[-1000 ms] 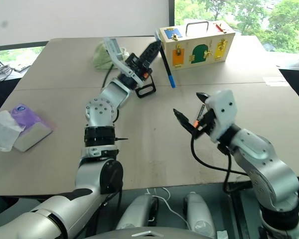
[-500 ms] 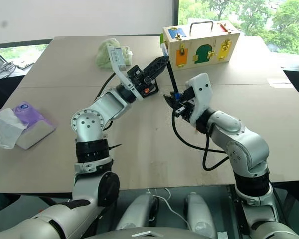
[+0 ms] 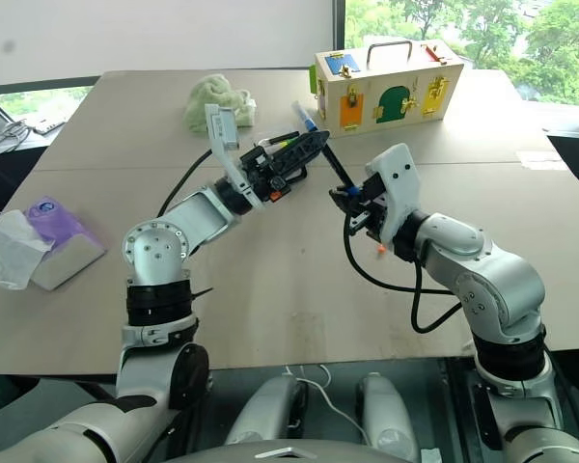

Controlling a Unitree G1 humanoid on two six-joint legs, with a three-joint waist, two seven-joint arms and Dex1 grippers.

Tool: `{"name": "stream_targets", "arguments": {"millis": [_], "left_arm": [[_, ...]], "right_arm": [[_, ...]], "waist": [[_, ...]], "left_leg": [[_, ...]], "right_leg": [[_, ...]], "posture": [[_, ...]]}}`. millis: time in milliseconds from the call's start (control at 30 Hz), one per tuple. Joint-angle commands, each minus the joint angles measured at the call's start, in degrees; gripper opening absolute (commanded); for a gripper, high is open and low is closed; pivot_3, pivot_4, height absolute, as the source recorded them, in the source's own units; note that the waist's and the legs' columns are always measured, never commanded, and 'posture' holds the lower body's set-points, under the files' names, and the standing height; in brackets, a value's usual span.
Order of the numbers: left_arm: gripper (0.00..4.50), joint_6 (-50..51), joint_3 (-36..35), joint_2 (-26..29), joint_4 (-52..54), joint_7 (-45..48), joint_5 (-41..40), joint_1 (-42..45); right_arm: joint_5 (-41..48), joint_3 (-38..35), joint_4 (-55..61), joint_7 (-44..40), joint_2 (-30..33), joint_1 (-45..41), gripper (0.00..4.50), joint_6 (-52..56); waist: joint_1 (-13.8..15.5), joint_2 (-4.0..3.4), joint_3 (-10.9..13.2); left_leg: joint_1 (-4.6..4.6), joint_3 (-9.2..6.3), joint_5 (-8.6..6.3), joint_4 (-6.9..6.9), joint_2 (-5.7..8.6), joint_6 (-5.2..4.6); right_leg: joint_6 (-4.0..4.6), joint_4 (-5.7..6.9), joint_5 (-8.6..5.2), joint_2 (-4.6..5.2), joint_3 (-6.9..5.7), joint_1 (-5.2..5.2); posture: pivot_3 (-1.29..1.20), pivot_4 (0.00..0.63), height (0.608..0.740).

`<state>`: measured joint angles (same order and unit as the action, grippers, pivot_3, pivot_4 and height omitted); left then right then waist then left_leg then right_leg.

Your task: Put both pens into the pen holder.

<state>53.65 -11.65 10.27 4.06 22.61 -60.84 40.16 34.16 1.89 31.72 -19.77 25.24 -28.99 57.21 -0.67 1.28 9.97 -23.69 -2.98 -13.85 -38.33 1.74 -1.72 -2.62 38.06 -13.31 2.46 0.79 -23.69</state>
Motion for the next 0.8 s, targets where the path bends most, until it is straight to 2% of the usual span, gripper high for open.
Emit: {"name": "stream_targets", "arguments": {"millis": [33, 67, 167, 333, 433, 500, 600, 633, 667, 700, 800], "left_arm": [[4.02, -0.7, 0.4, 0.1, 2.2, 1.1, -0.4, 0.1], [4.02, -0.8, 0.2, -0.1, 2.0, 0.9, -0.6, 0.2], [3.18, -0.2, 0.4, -0.2, 1.8, 1.7, -1.6, 0.4], [0.79, 2.7, 0.4, 0.4, 1.0, 2.3, -3.8, 0.5], [0.02, 2.8, 0.6, 0.5, 0.6, 2.8, -3.7, 0.6], [0.02, 1.3, 0.4, 0.4, 0.5, 3.2, -2.9, 1.2], [0.00, -1.1, -0.9, 0.5, 0.0, 3.2, -2.1, 2.9], [0.00, -2.3, -1.1, 0.9, -0.2, 3.3, -1.2, 3.6], [0.00, -3.8, -1.1, 1.5, -0.3, 3.9, 0.1, 4.1], [0.00, -5.8, -0.9, 2.3, -0.4, 4.3, 2.1, 4.9], [0.00, -15.3, 0.8, 5.3, -1.1, 7.0, 11.1, 6.8]], "right_arm": [[-0.2, 0.0, 2.9, -1.9, 1.7, 0.2, 0.00, -1.6], [-0.3, 0.2, 3.0, -2.2, 2.1, 0.2, 0.00, -1.7], [-0.6, 0.5, 3.1, -2.5, 2.5, 0.4, 0.00, -1.9], [-1.9, 1.3, 2.9, -3.0, 3.1, 0.6, 0.00, -3.0], [-2.6, 1.6, 3.0, -3.1, 3.0, 0.5, 0.00, -3.7], [-2.8, 1.6, 3.1, -4.2, 3.7, 0.7, 0.00, -4.4], [-1.3, -0.5, 3.6, -5.9, 4.3, 1.9, 1.36, -5.3], [-1.7, -0.8, 3.9, -6.3, 5.1, 2.6, 1.52, -5.7], [-2.2, -1.1, 4.3, -6.4, 5.9, 3.4, 2.03, -6.1], [-2.6, -1.5, 5.1, -7.0, 7.3, 4.7, 2.38, -6.5], [-2.0, -4.0, 8.3, -8.5, 10.3, 9.4, 3.86, -7.9]], "waist": [[0.0, 0.00, 0.0], [0.0, 0.00, 0.0], [-0.1, 0.00, 0.0], [0.0, 0.00, 0.0], [0.0, 0.00, 0.0], [0.0, 0.00, 0.0], [0.0, 0.00, 0.0], [0.0, 0.00, 0.0], [0.1, 0.00, 0.0], [0.2, 0.01, 0.0], [0.3, 0.00, 0.0]], "left_leg": [[0.00, 0.00, 0.00, 0.00, 0.00, 0.00], [0.00, 0.00, 0.00, 0.00, 0.00, 0.00], [-0.01, 0.01, 0.00, 0.01, -0.01, 0.00], [-0.01, 0.00, 0.00, 0.01, -0.01, 0.00], [-0.01, 0.00, 0.00, 0.01, -0.01, 0.01], [-0.01, 0.00, 0.00, 0.01, -0.01, 0.01], [-0.02, -0.01, 0.00, 0.01, -0.01, 0.01], [-0.02, -0.01, 0.00, 0.01, -0.01, 0.01], [-0.02, -0.02, 0.00, 0.01, -0.01, 0.01], [-0.05, -0.04, 0.00, 0.01, -0.01, 0.00], [-0.07, -0.02, 0.00, 0.03, 0.00, 0.02]], "right_leg": [[0.00, 0.00, 0.00, 0.00, 0.01, 0.00], [0.00, -0.01, 0.00, 0.01, 0.01, 0.00], [0.00, -0.02, 0.00, 0.02, 0.02, 0.00], [0.00, -0.03, 0.00, 0.02, 0.02, 0.00], [0.00, -0.04, 0.00, 0.02, 0.02, 0.00], [0.00, -0.04, 0.00, 0.02, 0.02, 0.00], [0.00, -0.06, 0.00, 0.03, 0.01, 0.00], [0.00, -0.06, 0.00, 0.03, 0.01, 0.00], [0.00, -0.06, 0.00, 0.03, 0.01, 0.00], [0.00, -0.07, 0.00, 0.04, 0.01, 0.00], [0.00, -0.12, -0.01, 0.06, 0.00, 0.00]], "posture": [[0.00, 0.150, 0.740], [0.00, 0.150, 0.740], [0.00, 0.150, 0.740], [0.00, 0.150, 0.740], [0.00, 0.150, 0.740], [0.00, 0.150, 0.740], [0.00, 0.150, 0.740], [0.00, 0.150, 0.740], [0.00, 0.150, 0.740], [0.00, 0.150, 0.740], [0.00, 0.150, 0.740]]}}
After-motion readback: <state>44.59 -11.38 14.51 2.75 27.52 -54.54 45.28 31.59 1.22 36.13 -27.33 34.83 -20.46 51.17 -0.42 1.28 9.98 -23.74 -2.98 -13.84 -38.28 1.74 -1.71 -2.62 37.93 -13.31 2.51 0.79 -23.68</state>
